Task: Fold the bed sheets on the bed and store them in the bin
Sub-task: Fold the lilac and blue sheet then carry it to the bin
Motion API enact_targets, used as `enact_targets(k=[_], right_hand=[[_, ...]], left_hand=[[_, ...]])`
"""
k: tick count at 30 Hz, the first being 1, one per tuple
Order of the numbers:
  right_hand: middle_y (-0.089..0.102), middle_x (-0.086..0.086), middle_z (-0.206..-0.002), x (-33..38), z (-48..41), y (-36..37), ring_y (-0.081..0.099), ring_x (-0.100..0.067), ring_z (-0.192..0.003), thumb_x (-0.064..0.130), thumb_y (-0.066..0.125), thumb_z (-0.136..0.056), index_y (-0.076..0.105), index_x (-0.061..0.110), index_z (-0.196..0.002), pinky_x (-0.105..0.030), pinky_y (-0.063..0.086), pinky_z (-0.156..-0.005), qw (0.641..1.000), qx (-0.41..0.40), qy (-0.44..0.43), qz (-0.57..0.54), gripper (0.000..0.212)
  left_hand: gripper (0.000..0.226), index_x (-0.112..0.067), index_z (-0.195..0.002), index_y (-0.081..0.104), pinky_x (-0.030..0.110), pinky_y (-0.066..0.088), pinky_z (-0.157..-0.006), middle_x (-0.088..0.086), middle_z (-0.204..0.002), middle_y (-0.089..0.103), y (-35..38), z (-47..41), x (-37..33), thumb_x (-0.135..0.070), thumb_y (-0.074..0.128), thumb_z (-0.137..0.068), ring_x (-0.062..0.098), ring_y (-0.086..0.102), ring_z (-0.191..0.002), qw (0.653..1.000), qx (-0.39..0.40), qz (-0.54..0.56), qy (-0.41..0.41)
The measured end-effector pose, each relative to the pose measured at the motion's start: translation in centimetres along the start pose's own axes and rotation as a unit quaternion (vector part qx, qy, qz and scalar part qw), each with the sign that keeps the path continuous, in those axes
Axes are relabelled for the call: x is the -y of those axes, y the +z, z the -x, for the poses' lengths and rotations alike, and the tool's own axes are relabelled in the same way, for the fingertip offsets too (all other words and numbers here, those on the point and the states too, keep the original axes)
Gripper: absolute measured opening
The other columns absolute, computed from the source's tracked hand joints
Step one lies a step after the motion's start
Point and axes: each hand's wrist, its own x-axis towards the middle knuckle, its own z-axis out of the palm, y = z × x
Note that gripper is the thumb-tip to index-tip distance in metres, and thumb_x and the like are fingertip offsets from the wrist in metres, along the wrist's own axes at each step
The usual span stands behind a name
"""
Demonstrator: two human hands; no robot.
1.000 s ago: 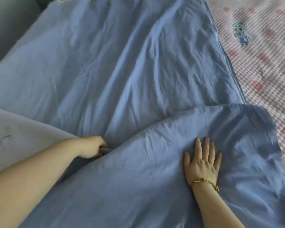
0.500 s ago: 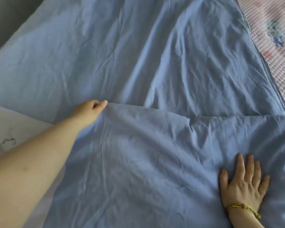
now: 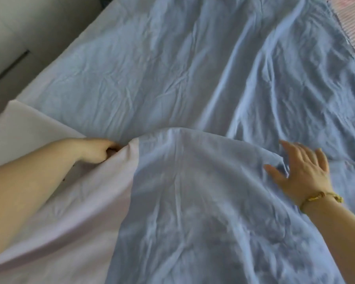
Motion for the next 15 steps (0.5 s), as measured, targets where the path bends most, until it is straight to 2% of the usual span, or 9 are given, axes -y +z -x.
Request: enact_targets(k=[1,3,5,7,8,9,12,13,15], right_hand=[[0.044,-0.007,-0.139,0.5,-1.4,0.4,0.031,-0.025,-0.135,0.057,0.036,-0.087,0.033,0.013,-0.138,-0.033,-0.001,-0.112,0.997,0.066,-0.023,0.029,0.068],[0.051,-0.002,-0.132,2.4,-3.4,0.3,0.041,-0.020,-0.127,0.051,0.035,-0.092,0.040,0.021,-0.120,-0.036,0.013,-0.109,0.987,0.147,-0.036,0.048,0.042],[0.058,-0.002,-0.121,2.7,-4.0,0.9,0.050,-0.020,-0.116,0.047,0.034,-0.094,0.041,0.021,-0.102,-0.034,0.025,-0.099,0.986,0.147,-0.012,0.075,0.028],[0.053,-0.004,-0.127,2.0,-4.2,1.0,0.045,-0.022,-0.120,0.045,0.034,-0.095,0.041,0.021,-0.119,-0.035,0.024,-0.101,0.984,0.130,0.056,0.111,0.035],[0.045,-0.005,-0.134,2.2,-4.0,1.3,0.039,-0.023,-0.126,0.045,0.032,-0.096,0.034,0.021,-0.132,-0.038,0.019,-0.107,0.982,0.121,0.083,0.123,0.043],[0.037,-0.006,-0.140,2.6,-3.9,2.1,0.031,-0.023,-0.132,0.043,0.027,-0.097,0.023,0.021,-0.141,-0.041,0.012,-0.111,0.978,0.120,0.094,0.144,0.049],[0.017,-0.008,-0.150,3.9,-3.4,3.3,0.010,-0.024,-0.141,0.029,0.012,-0.100,-0.002,0.020,-0.147,-0.047,-0.007,-0.113,0.962,0.150,0.107,0.204,0.050],[0.008,-0.009,-0.153,4.5,-3.5,3.5,0.002,-0.024,-0.143,0.023,0.008,-0.100,-0.005,0.019,-0.147,-0.045,-0.017,-0.110,0.963,0.139,0.100,0.207,0.049],[-0.009,-0.011,-0.155,5.9,-3.0,3.2,-0.009,-0.027,-0.143,0.017,0.008,-0.099,-0.008,0.016,-0.147,-0.035,-0.042,-0.088,0.972,0.112,0.108,0.177,0.051]], left_hand=[[0.019,-0.025,-0.097,0.062,0.021,0.033,-0.079,0.006,-0.117,0.058,0.0,0.2,-0.3,-0.023,0.043,-0.096,0.024,0.050,-0.115,0.998,-0.006,-0.063,0.008],[0.020,-0.025,-0.078,0.051,0.027,0.025,-0.080,0.001,-0.102,0.058,-1.4,1.2,0.4,-0.032,0.043,-0.095,0.022,0.053,-0.109,0.986,-0.055,-0.155,-0.012],[0.023,-0.018,-0.083,0.055,0.029,0.022,-0.081,0.008,-0.095,0.063,-3.7,1.5,2.5,-0.036,0.046,-0.094,0.026,0.055,-0.102,0.967,-0.208,-0.140,-0.047],[0.032,-0.008,-0.093,0.060,0.033,0.018,-0.087,0.019,-0.099,0.062,-5.6,2.0,4.2,-0.038,0.049,-0.092,0.031,0.051,-0.104,0.927,-0.347,-0.110,-0.087],[0.036,-0.006,-0.103,0.060,0.033,0.014,-0.093,0.021,-0.107,0.059,-5.8,1.7,5.0,-0.038,0.049,-0.091,0.032,0.047,-0.111,0.914,-0.380,-0.097,-0.102],[0.040,-0.007,-0.116,0.056,0.034,0.009,-0.101,0.021,-0.121,0.053,-5.5,1.4,5.4,-0.038,0.048,-0.092,0.031,0.040,-0.120,0.918,-0.376,-0.078,-0.103],[0.057,-0.016,-0.146,0.025,0.040,-0.006,-0.111,0.013,-0.154,0.014,-2.0,1.1,4.5,-0.037,0.041,-0.095,0.025,0.010,-0.141,0.946,-0.309,-0.021,-0.100],[0.061,-0.018,-0.148,0.016,0.041,-0.007,-0.111,0.010,-0.156,0.004,-0.5,1.5,4.1,-0.039,0.040,-0.095,0.024,0.004,-0.143,0.951,-0.290,0.000,-0.104],[0.065,-0.018,-0.148,0.013,0.045,-0.004,-0.112,0.012,-0.156,0.001,2.4,2.2,4.1,-0.041,0.041,-0.095,0.026,0.004,-0.144,0.950,-0.296,0.034,-0.098]])
